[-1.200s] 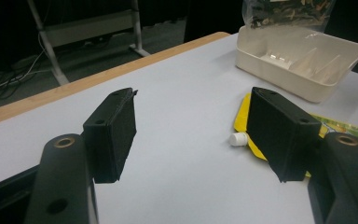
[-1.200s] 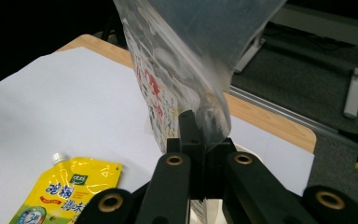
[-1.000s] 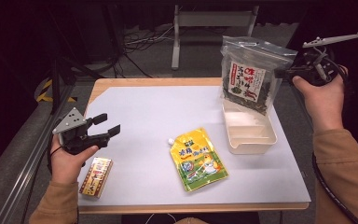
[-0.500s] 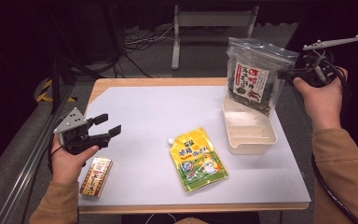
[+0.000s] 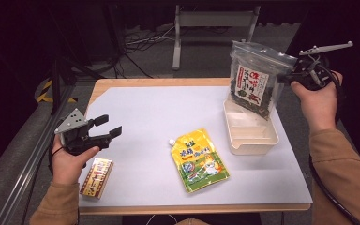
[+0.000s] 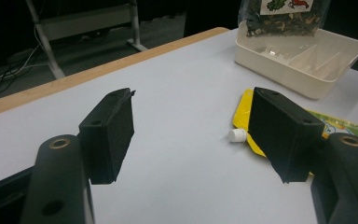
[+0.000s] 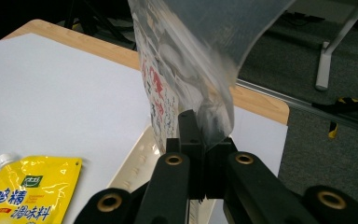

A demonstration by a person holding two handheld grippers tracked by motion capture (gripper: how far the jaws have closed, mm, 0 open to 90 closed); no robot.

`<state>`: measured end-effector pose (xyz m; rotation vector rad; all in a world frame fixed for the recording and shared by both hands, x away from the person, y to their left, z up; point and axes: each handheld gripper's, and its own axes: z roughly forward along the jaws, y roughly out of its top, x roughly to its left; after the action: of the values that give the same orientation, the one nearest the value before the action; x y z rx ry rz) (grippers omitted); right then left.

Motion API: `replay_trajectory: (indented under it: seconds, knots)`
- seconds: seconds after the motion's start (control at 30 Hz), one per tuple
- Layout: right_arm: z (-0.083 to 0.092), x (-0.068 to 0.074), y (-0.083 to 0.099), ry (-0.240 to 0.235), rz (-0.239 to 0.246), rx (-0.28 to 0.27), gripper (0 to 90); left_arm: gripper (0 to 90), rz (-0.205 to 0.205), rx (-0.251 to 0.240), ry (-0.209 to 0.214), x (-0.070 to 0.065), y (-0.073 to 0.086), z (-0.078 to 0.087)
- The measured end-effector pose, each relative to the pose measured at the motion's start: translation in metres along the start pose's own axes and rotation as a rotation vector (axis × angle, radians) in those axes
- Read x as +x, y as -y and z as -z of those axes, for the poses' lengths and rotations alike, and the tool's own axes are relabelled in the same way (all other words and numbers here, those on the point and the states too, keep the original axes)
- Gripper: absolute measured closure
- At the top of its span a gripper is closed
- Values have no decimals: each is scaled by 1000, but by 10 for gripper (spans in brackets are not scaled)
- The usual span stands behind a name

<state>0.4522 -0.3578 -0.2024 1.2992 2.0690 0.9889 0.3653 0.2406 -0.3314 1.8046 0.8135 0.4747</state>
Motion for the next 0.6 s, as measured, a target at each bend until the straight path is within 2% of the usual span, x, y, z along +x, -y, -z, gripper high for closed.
replay_trajectory:
  seconds: [0.6]
  knots:
    - [-18,-8,17,-10,-35,30,879,315,3,13,5,0,2,-5]
